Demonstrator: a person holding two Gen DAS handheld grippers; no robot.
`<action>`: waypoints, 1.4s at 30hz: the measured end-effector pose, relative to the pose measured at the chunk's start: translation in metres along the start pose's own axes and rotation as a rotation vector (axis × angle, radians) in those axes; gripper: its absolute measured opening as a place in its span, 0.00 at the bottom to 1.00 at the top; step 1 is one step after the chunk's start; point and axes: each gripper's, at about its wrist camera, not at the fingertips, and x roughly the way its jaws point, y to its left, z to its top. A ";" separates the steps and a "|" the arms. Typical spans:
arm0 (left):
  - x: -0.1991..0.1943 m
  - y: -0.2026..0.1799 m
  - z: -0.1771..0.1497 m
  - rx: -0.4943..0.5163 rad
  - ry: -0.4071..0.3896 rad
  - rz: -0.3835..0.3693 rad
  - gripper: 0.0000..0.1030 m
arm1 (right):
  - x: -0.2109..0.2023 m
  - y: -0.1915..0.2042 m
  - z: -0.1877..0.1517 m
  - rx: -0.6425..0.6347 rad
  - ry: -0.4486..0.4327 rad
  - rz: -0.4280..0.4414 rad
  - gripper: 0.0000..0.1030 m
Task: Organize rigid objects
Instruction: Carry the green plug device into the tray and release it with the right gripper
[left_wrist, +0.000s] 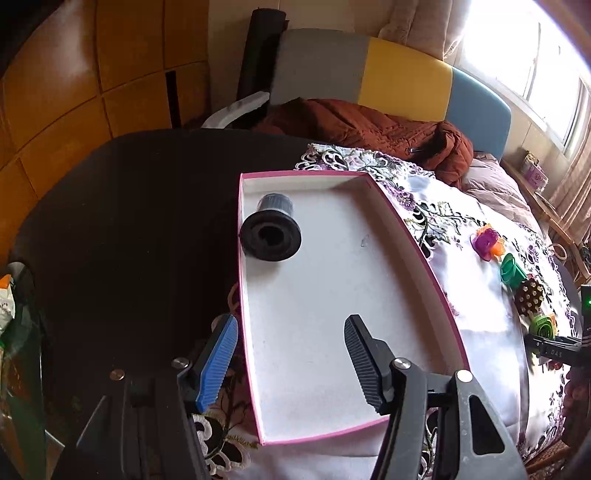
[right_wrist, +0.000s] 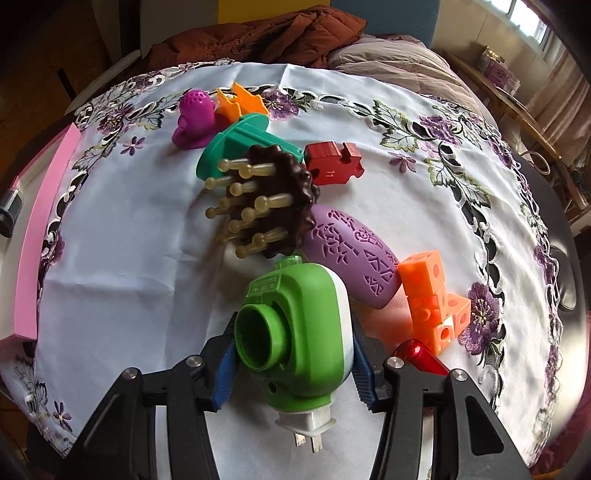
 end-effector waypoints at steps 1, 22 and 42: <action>0.000 0.001 -0.002 0.002 0.004 0.001 0.59 | 0.000 0.001 0.000 -0.003 0.000 -0.001 0.51; -0.006 0.029 -0.014 -0.059 0.010 -0.008 0.59 | -0.024 0.055 -0.015 -0.098 0.007 0.097 0.51; 0.005 0.065 -0.023 -0.166 0.058 -0.016 0.58 | -0.065 0.211 0.049 -0.237 -0.119 0.381 0.51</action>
